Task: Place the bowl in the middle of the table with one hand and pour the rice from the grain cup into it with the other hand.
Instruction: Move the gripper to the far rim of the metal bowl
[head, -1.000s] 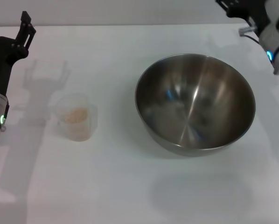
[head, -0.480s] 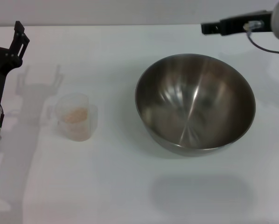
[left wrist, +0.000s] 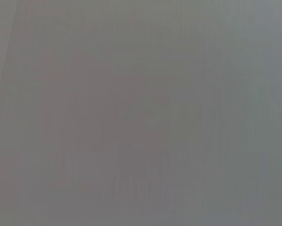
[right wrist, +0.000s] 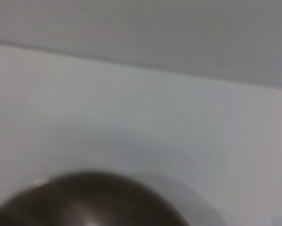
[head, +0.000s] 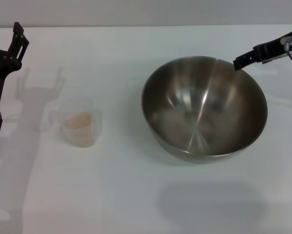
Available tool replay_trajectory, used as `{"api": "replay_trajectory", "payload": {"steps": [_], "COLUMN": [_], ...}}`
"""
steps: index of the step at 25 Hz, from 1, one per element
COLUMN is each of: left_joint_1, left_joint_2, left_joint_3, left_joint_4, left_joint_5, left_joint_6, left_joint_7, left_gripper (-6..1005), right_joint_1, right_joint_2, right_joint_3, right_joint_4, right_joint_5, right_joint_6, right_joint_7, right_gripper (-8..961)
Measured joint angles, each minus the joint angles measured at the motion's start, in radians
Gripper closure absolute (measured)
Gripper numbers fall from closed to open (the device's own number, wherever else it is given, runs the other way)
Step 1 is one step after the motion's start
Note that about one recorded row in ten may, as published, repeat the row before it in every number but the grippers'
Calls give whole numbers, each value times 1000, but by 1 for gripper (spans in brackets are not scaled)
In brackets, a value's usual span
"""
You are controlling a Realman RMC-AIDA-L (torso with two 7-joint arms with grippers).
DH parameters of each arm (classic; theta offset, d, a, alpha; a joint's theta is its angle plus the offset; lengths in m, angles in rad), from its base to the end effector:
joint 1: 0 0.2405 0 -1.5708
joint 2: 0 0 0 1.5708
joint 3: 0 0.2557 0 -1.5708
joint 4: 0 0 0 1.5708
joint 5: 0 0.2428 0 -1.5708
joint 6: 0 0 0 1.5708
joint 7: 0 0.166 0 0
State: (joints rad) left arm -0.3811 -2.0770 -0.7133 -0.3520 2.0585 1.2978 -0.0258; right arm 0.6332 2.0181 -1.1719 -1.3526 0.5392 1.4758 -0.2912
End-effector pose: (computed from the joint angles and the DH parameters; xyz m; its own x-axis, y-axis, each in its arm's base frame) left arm -0.3087 0.3582 -0.0331 0.6222 -0.2110 0.7539 0.7538 -0.0982 -0.6497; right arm 0.1895 0.4334 0.0530 0.5215 -0.8334 -0.1831 -0.7653 -0.3620 -0.5322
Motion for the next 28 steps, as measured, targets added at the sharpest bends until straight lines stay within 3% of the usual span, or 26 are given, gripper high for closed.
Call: {"api": "replay_trajectory", "payload": {"steps": [7,20,22,28], "left_joint_1": [-2,-4,-4,-4], "left_joint_2": [0,0,0,0], "left_joint_3": [-2,-3,-1,2], "left_joint_4": [-2,-7,-7,-8], "left_joint_5": [0,0,0,0], "left_joint_6": [0,0,0,0], "left_joint_7": [0,0,0,0], "left_gripper": [130,130,131,131], "right_joint_1": [50,51,48,46], "right_joint_2": [-10,-3,-3,12], "right_joint_3": [31,22,20,19], "right_joint_4": [149,197,203,210], "right_joint_5": [-9,-9,-9,-46], "right_joint_6": [5,6,2,1], "right_joint_7": [-76,-128,-136,-156], "right_gripper": [175,185,354,491]}}
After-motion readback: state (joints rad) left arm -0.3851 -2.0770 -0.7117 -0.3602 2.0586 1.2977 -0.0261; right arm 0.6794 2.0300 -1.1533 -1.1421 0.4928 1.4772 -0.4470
